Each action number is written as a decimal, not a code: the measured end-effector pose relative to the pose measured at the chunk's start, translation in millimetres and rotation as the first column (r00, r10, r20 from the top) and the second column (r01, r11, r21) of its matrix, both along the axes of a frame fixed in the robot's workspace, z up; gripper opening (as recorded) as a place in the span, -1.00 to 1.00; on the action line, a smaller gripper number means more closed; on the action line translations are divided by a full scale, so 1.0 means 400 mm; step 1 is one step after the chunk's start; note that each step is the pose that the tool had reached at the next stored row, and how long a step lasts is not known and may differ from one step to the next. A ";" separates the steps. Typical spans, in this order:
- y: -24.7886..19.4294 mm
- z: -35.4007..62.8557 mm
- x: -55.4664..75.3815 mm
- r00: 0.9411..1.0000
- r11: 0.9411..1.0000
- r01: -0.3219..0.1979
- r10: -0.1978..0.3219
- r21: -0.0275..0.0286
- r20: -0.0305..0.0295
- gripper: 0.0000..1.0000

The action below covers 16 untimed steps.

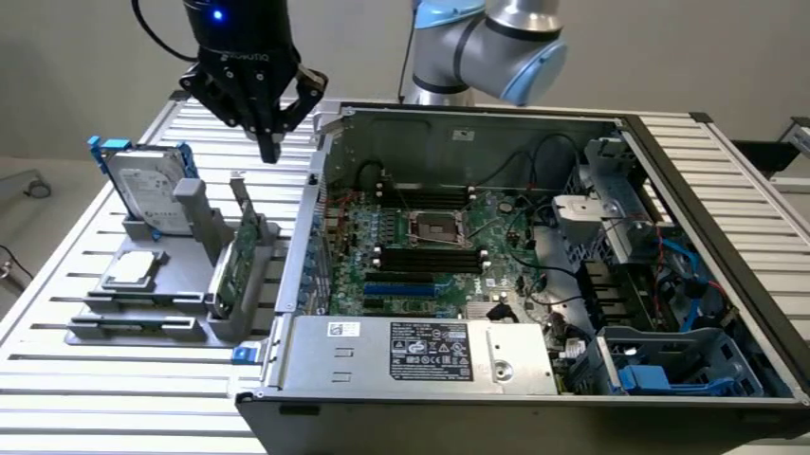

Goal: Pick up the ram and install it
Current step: 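Reach for the ram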

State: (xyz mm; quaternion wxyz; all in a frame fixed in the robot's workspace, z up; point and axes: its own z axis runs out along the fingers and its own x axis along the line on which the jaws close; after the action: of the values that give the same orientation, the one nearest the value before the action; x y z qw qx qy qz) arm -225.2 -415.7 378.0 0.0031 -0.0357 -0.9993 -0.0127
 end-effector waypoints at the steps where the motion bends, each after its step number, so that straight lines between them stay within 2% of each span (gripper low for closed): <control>1: -0.001 -0.001 -0.011 1.000 1.000 0.000 0.000 -0.002 0.000 -0.79; 9: -0.005 -0.007 -0.103 1.000 1.000 0.000 0.000 -0.021 0.000 -0.79; 11: -0.006 -0.008 -0.125 1.000 1.000 0.000 0.000 -0.029 0.000 -0.79; 16: -0.007 -0.010 -0.181 1.000 0.999 0.000 0.000 -0.054 0.000 -0.79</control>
State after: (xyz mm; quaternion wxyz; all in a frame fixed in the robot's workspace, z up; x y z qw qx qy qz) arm -297.8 -418.7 374.1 0.0022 -0.0357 -0.9993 0.0140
